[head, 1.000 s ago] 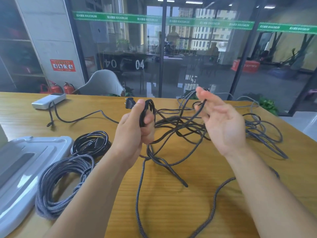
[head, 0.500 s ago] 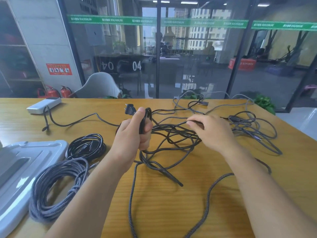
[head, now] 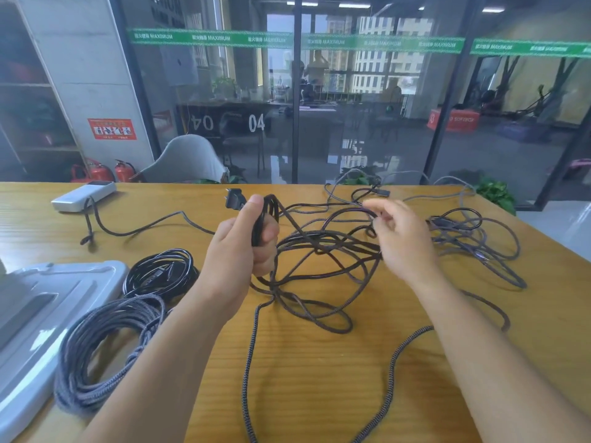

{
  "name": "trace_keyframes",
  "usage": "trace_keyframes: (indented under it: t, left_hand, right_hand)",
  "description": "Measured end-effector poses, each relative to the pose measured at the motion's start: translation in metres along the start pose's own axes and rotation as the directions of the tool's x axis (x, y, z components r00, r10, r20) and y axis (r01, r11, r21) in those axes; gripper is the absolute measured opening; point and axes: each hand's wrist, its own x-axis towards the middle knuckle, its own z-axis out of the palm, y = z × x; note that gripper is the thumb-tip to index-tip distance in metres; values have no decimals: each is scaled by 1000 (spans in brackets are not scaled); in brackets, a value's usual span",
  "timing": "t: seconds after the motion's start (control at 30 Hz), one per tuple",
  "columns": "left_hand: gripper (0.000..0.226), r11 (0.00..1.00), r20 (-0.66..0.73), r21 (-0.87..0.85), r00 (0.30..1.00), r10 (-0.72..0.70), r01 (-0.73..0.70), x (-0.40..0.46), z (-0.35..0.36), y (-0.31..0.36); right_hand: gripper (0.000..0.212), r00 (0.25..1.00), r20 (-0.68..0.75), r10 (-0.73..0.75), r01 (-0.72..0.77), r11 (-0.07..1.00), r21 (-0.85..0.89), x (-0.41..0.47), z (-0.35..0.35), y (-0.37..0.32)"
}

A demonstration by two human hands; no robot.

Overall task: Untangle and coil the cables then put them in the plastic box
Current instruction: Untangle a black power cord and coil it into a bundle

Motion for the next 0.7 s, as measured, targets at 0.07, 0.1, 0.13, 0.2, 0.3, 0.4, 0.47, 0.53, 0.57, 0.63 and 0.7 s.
trace_keyframes:
  t: [0.07,0.1,0.13,0.2,0.3,0.4,0.47,0.53,0.57,0.63,0.7]
  left_hand:
    - [57,1000,17,-30,1000,5,-4,-1,1,2]
    - [57,999,21,-54,1000,7,-6,-1,1,3]
    - [57,997,25,-82,1000,9,-7,-2,2,4]
    - [56,990,35,-143,999,10,-5,-2,1,8]
    - [54,965,58,-260,998,-2,17,-3,-2,13]
    - [55,945,106,-324,994,-16,49,-3,-5,18]
    - [55,939,114,-337,993,-38,75,-5,-10,23]
    - [55,940,131,-328,990,-48,88,-5,-15,25]
    - [54,943,157,-317,986,-48,96,-5,-17,26]
    - [52,949,248,-286,967,-63,135,-5,-16,24]
    - [52,957,363,-223,927,-92,183,-6,-13,20]
  right_hand:
    - [37,944,-111,-311,283,934,-217,-7,3,-8]
    - [31,901,-118,-418,395,902,-177,-12,2,-15]
    - [25,884,-71,-463,460,886,-55,-18,2,-25]
    - [16,880,183,-439,393,887,241,-32,2,-49]
    - [18,728,558,-398,329,917,225,-46,21,-64]
    - [25,640,713,-286,279,951,131,-42,24,-56]
    - [27,665,717,-211,220,972,81,-30,10,-42]
    - [30,721,671,-173,163,983,78,-17,-9,-30]
    - [29,747,646,-157,130,987,90,-12,-18,-25]
    - [21,773,620,-134,87,991,106,-7,-30,-19]
    - [18,804,585,-106,123,992,11,-5,-32,-20]
